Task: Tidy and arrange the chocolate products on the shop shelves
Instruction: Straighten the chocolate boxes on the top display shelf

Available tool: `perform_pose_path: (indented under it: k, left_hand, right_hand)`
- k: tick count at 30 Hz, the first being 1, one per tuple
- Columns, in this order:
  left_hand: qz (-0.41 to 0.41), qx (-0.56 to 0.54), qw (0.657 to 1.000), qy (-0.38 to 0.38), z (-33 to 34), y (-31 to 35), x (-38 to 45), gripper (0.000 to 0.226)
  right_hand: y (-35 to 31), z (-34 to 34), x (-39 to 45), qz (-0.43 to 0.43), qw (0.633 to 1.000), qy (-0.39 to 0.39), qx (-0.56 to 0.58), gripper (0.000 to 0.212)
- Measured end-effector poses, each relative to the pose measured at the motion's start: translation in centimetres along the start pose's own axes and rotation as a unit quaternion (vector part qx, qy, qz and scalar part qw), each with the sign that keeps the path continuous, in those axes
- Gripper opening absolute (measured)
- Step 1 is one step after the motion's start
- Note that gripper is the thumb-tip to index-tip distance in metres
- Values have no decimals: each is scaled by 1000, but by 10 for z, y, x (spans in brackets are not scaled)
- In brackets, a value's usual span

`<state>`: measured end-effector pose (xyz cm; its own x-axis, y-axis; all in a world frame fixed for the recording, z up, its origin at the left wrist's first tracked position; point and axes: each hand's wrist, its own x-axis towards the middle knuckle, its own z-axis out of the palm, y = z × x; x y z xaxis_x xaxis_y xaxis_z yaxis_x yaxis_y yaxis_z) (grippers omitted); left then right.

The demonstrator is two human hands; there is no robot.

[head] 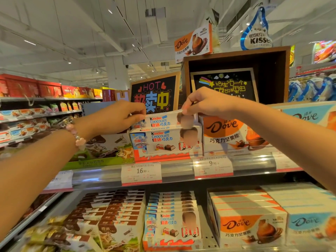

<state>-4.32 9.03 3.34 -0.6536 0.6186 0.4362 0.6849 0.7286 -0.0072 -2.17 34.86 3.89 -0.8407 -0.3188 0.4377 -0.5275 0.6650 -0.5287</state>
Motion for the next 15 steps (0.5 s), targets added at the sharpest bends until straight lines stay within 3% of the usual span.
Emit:
perform_pose_path:
  k: [15]
  left_hand:
    - [9,-6,1000,-8,-1,-1,0,18]
  right_hand:
    - [1,1,1,-7,1000,22,-16,10]
